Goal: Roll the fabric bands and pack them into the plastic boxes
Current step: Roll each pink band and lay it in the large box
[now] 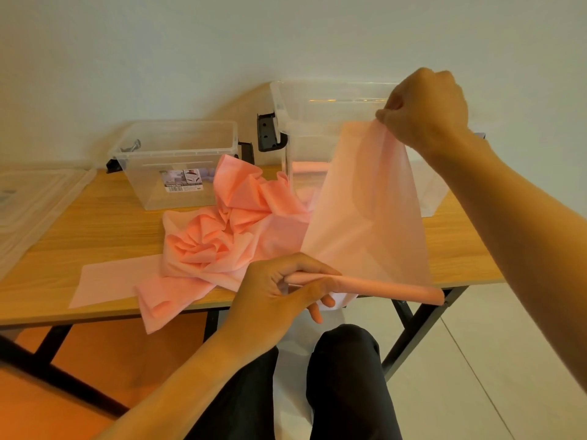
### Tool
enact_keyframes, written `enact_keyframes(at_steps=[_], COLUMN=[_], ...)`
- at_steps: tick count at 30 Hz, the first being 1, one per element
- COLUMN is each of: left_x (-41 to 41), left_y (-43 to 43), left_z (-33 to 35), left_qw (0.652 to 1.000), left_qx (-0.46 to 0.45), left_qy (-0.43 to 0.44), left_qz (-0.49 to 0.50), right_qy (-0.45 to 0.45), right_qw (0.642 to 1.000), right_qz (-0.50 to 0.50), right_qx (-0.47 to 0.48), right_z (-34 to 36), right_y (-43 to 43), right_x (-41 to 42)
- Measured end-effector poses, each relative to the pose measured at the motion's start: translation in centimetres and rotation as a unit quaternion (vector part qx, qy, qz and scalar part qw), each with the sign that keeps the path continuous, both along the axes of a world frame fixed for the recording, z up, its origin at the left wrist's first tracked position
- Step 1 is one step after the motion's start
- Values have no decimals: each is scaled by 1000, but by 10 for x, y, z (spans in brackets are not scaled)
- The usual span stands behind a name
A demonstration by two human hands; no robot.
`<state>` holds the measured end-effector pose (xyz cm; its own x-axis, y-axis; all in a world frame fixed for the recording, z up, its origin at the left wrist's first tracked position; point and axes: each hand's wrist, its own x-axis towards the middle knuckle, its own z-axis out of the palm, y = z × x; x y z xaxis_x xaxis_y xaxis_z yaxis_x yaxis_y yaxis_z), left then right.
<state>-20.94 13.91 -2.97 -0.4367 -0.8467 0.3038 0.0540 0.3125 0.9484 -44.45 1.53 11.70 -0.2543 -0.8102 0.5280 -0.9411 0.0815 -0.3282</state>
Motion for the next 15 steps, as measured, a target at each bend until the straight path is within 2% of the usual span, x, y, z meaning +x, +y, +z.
enact_keyframes(at_steps=[4,10,15], left_x=[0,-5,-10], left_y=[-2,-1,3], left_z=[-3,4,2], left_qw=[1000,999,1000], left_qx=[3,4,1], left_qy=[2,34,13], left_qz=[5,6,-7], right_qy=[-16,-155,-212], right_qw=[999,981,975], right_qz=[-34,-111,-35], right_qx=[-4,-45,-57], right_z=[8,-9,-27], right_y=[-7,4,16], right_x=[-9,-40,-35])
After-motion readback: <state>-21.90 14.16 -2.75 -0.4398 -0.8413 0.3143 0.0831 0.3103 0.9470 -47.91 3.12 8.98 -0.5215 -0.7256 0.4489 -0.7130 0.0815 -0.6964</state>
